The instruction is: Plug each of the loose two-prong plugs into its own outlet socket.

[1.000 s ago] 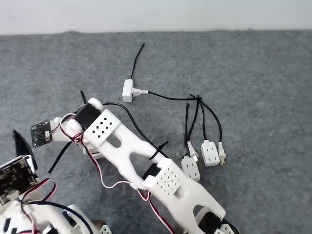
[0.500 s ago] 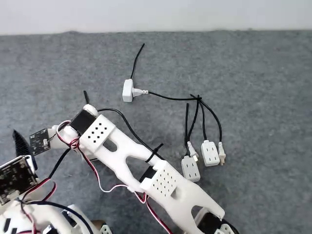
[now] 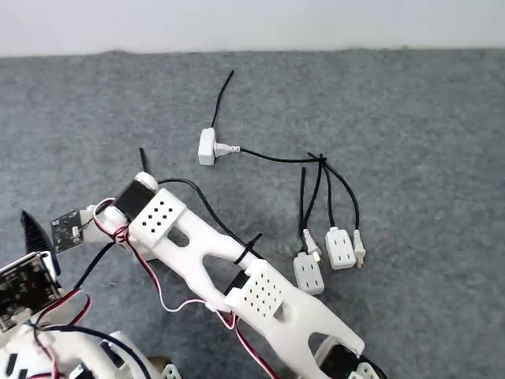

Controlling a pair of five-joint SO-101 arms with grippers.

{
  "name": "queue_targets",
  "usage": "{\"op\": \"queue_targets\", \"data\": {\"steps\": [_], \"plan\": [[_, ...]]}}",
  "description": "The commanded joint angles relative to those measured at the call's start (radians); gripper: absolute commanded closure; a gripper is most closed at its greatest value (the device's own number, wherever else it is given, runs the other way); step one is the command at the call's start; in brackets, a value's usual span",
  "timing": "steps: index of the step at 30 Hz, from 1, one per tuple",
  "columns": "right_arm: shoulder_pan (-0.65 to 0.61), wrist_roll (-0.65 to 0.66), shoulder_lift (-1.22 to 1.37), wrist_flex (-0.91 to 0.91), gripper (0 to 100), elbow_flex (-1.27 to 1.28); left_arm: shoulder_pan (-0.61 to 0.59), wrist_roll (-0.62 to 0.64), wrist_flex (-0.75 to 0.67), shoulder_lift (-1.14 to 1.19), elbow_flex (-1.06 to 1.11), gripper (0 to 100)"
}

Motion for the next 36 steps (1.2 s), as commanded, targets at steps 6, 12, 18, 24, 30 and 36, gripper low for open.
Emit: {"op": "queue_targets", "data": {"steps": [6,12,18,24,30,36], "plan": [[0.044,-0.015,0.068,-0.013,98.9,-0.017,0.002,0.008,-0.029,-0.003,0.001,72],[0.047,-0.043,0.047,-0.015,96.4,-0.018,0.002,0.008,-0.029,-0.006,0.001,72],[0.048,-0.04,-0.047,-0.005,67.7,-0.018,0.002,0.009,-0.029,-0.009,-0.001,72],[0.073,-0.051,-0.291,-0.001,57.1,-0.018,0.002,0.009,-0.04,-0.005,-0.008,72],[0.177,-0.167,-0.598,0.025,60.7,-0.017,0.032,0.037,-0.044,-0.002,-0.05,72],[0.303,-0.325,-0.857,0.047,61.5,-0.009,0.239,0.084,-0.044,0.0,-0.113,72]]}}
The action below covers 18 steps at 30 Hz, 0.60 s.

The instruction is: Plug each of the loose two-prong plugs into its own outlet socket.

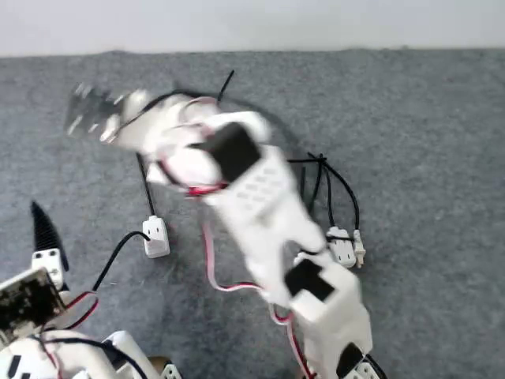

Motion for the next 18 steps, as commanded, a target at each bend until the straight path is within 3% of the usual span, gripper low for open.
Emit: {"op": "queue_targets", "data": {"steps": [1,4,8,14,18], "plan": [[0.079,-0.118,-0.208,0.044,61.5,-0.009,0.18,0.031,-0.026,0.015,-0.081,72],[0.133,-0.17,-0.331,0.044,61.5,0.026,0.279,0.031,-0.028,0.127,-0.15,72],[0.166,-0.178,-0.492,0.044,61.5,0.221,0.364,0.031,0.006,0.482,-0.38,72],[0.285,-0.215,-0.756,0.044,61.5,0.532,0.517,0.023,0.387,1.031,-0.874,72],[0.394,-0.245,-0.957,0.042,61.5,0.792,0.678,-0.037,0.549,1.166,-0.96,72]]}}
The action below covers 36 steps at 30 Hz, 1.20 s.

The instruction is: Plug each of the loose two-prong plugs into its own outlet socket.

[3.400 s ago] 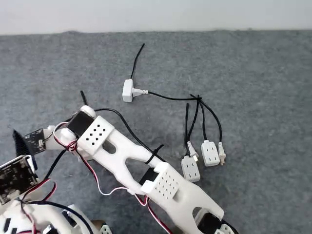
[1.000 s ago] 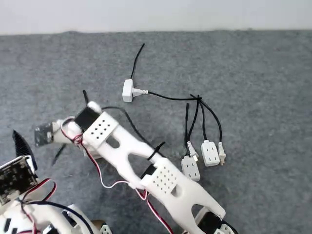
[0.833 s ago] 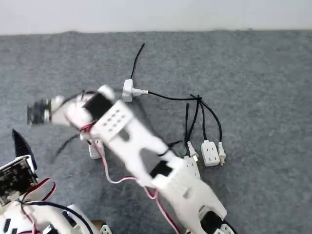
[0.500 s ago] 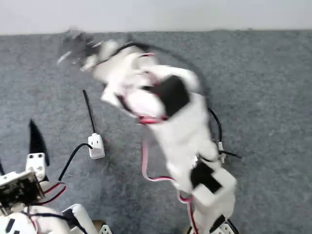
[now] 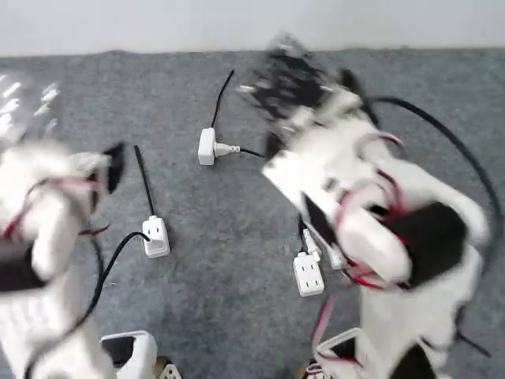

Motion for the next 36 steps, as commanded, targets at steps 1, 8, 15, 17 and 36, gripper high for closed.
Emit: {"op": "queue_targets", "data": {"steps": [1,8,15,17,36], "plan": [[0.082,-0.02,-0.205,0.042,61.5,0.235,0.181,-0.04,0.176,0.152,-0.133,72],[0.228,0.029,-0.556,0.036,61.5,0.683,0.311,-0.117,0.153,0.135,0.093,72],[0.249,0.035,-0.857,-0.088,61.5,1.096,0.311,-0.219,-0.126,0.084,0.552,72],[0.251,0.038,-0.914,-0.12,61.5,1.16,0.311,-0.242,-0.212,0.061,0.676,72],[0.251,0.054,-0.963,-0.081,61.5,1.174,0.235,-0.348,-0.704,-0.095,1.185,72]]}}
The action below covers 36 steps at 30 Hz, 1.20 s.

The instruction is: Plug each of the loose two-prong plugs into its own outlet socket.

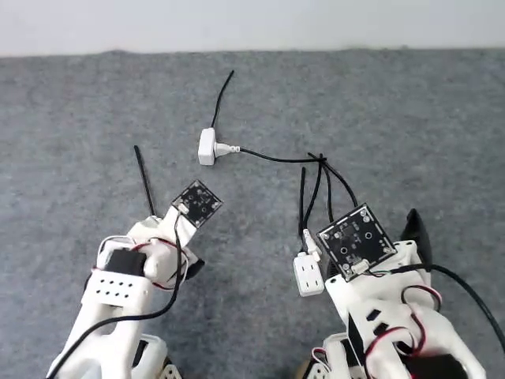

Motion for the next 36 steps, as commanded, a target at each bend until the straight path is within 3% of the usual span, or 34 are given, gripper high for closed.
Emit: {"op": "queue_targets", "data": {"steps": [1,9,13,18,26,36], "plan": [[0.002,0.015,-0.004,0.015,61.5,0.002,-0.069,-0.006,-0.112,-0.014,0.005,72],[0.002,0.015,-0.004,0.018,61.5,0.002,-0.097,-0.002,-0.196,0.311,-0.122,72],[0.002,0.015,-0.004,0.018,61.5,0.002,-0.157,0.072,-0.081,0.549,-0.338,72],[0.002,0.037,-0.004,0.024,61.5,0.002,-0.175,0.077,0.091,0.755,-0.538,72],[0.002,0.038,-0.004,0.024,61.5,0.002,-0.198,0.075,0.175,0.801,-0.581,72],[0.002,0.04,-0.004,0.024,61.5,0.002,-0.526,0.074,0.176,0.81,-0.657,72]]}}
